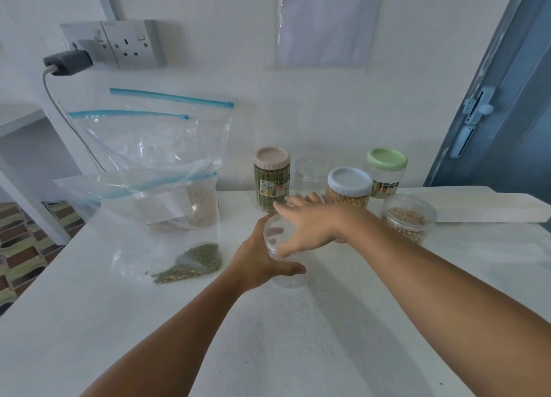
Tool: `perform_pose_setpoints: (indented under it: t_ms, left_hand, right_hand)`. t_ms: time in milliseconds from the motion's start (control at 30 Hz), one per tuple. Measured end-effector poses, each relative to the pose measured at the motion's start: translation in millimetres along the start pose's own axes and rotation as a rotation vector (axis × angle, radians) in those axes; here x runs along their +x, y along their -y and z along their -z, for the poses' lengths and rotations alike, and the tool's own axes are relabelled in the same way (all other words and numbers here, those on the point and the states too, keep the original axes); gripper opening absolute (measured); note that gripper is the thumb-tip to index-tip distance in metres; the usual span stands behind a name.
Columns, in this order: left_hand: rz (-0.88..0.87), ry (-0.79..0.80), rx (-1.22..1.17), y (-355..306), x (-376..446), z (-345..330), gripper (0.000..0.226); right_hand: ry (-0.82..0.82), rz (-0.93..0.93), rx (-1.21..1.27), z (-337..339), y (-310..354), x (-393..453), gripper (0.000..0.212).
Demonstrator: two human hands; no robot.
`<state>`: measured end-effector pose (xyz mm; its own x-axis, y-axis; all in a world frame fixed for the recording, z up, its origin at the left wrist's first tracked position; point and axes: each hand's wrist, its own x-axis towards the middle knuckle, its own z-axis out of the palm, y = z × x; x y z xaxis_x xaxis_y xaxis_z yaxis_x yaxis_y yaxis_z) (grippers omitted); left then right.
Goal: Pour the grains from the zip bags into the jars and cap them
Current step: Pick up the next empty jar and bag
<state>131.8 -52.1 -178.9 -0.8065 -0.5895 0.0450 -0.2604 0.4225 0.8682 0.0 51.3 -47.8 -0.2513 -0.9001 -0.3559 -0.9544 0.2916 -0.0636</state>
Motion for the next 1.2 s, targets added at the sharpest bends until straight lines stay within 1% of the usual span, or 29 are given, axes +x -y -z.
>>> perform_pose_setpoints:
  t_ms: [67, 100, 133, 167, 200, 233, 267, 400, 500, 533, 633, 700, 733, 800, 867, 967, 1000, 1067, 1133, 1200]
  left_hand:
    - [-0.007, 0.005, 0.004, 0.1, -0.4, -1.0, 0.129]
    - [-0.011, 0.004, 0.002, 0.0, -0.4, -1.0, 0.129]
    - [-0.014, 0.004, -0.001, -0.4, -0.5, -1.0, 0.129]
    - [-0.018, 0.005, -0.007, -1.0, -0.6, -1.3, 0.129]
    - [-0.019, 0.003, -0.017, -1.2, -0.5, -1.3, 0.129]
    - [-0.017, 0.003, -0.028, -1.4, -0.7, -0.8, 0.129]
    - [-0.014, 0.008, -0.037, -2.2, -0.8, 0.0, 0.131]
    - [-0.009, 0.046, -0.107, -5.0, 0.3, 4.1, 0.140]
    - [-0.031, 0.033, -0.124, -7.4, 1.9, 6.8, 0.134]
    - [-0.040, 0.022, -0.113, -7.9, 1.9, 6.1, 0.130]
    - [-0.043, -0.010, -0.118, -6.7, 0.0, 3.8, 0.129]
    - [-0.045, 0.003, -0.121, -6.3, -1.4, 2.1, 0.135]
    - [-0.044, 0.007, -0.124, -5.9, -2.1, 1.9, 0.137]
    - [-0.042, 0.009, -0.124, -6.9, -3.4, 2.7, 0.137]
    - [-0.046, 0.012, -0.113, -7.4, -3.3, 3.0, 0.133]
    - [-0.052, 0.014, -0.090, -5.1, -3.2, 3.6, 0.132]
    - [-0.048, 0.023, -0.080, -4.4, -2.8, 3.4, 0.134]
    - [-0.039, 0.030, -0.069, -2.7, -2.3, 3.6, 0.138]
    - [-0.035, 0.037, -0.062, -4.4, -2.6, 4.2, 0.138]
    - [-0.031, 0.042, -0.067, -6.1, -2.4, 4.1, 0.136]
  right_hand:
    - [-0.132, -0.093, -0.059, -7.0, 2.5, 1.2, 0.110]
    - [-0.187, -0.109, -0.097, -11.3, 5.0, 1.8, 0.110]
    - [-0.196, -0.095, -0.091, -13.6, 6.0, 1.8, 0.106]
    - [-0.157, -0.054, -0.047, -13.7, 4.3, 1.7, 0.102]
    - [-0.084, -0.006, 0.002, -10.5, 1.8, 0.4, 0.101]
    - [-0.014, 0.028, 0.039, -6.5, -0.5, -0.7, 0.105]
    - [0.013, 0.034, 0.052, -3.6, -1.8, -1.9, 0.109]
    - [-0.149, -0.108, -0.052, -12.9, 2.1, -0.8, 0.113]
    - [-0.115, -0.080, 0.046, -16.7, 4.5, -0.1, 0.103]
    - [-0.090, -0.062, 0.050, -14.8, 1.9, 1.0, 0.104]
    - [-0.032, -0.046, 0.040, -12.4, -3.8, 4.4, 0.117]
    - [-0.033, -0.105, 0.037, -15.1, -1.6, 5.1, 0.126]
    - [-0.053, -0.127, 0.027, -17.9, 1.0, 5.1, 0.127]
    - [-0.079, -0.120, 0.040, -22.1, 4.3, 5.7, 0.117]
    - [-0.010, -0.069, 0.094, -15.7, 1.6, 6.1, 0.109]
    - [0.059, -0.037, 0.099, -4.9, -2.8, 5.6, 0.115]
    - [0.053, -0.057, 0.083, -3.9, -1.4, 5.6, 0.118]
    - [-0.022, -0.102, 0.021, -6.7, 4.2, 6.3, 0.120]
    - [-0.096, -0.106, -0.015, -10.2, 7.9, 7.4, 0.112]
    - [-0.091, -0.040, 0.012, -5.7, 7.8, 7.9, 0.103]
